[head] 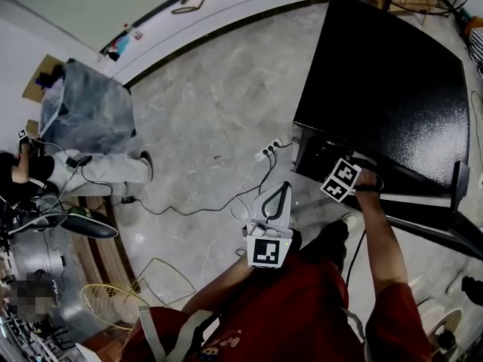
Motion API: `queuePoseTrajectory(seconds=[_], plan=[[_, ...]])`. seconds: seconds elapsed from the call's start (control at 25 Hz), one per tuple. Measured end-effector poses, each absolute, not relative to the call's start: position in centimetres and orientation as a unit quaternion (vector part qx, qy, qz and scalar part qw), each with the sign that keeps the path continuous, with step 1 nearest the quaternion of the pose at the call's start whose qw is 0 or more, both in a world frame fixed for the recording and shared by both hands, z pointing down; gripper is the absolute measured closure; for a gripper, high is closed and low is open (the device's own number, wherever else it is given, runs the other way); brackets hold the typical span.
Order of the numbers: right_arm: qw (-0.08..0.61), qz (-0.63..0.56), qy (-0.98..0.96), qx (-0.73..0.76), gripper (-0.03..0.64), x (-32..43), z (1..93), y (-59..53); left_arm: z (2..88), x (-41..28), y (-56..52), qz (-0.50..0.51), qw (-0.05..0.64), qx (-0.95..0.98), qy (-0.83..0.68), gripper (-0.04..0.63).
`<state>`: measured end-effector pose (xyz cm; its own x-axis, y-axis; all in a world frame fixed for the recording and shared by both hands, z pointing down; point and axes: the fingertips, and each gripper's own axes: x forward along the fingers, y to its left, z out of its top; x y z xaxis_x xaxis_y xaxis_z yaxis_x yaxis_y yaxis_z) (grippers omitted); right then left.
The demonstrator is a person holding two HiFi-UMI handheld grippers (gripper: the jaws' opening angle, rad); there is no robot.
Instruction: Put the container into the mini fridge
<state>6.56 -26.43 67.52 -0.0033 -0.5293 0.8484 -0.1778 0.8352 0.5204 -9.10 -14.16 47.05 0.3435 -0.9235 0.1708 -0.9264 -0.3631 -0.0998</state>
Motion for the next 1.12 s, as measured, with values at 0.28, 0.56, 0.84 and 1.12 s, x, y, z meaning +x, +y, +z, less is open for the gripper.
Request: queuePoseTrajectory(seconds=[0.28, 0.56, 0.84, 1.12], plan=[[0.639, -0.143, -0.7, 0.285, 0.407, 6.7, 66.0, -24.1, 47.1, -8.7, -13.9, 0.095, 0.005, 0.824, -0.558, 0.592], [0.598, -0.148, -0.719, 0.323, 0.414, 6.3, 62.9, -21.7, 46.9, -7.9, -13.8, 0.096, 0.001, 0.83, -0.549, 0.591], [0.568, -0.119, -0.735, 0.352, 0.419, 5.9, 60.5, -17.8, 46.6, -8.0, -14.2, 0.09, 0.003, 0.833, -0.546, 0.592], [0.519, -0.071, -0.759, 0.387, 0.422, 6.0, 58.1, -12.8, 46.7, -7.4, -13.7, 0.085, 0.004, 0.836, -0.543, 0.591]])
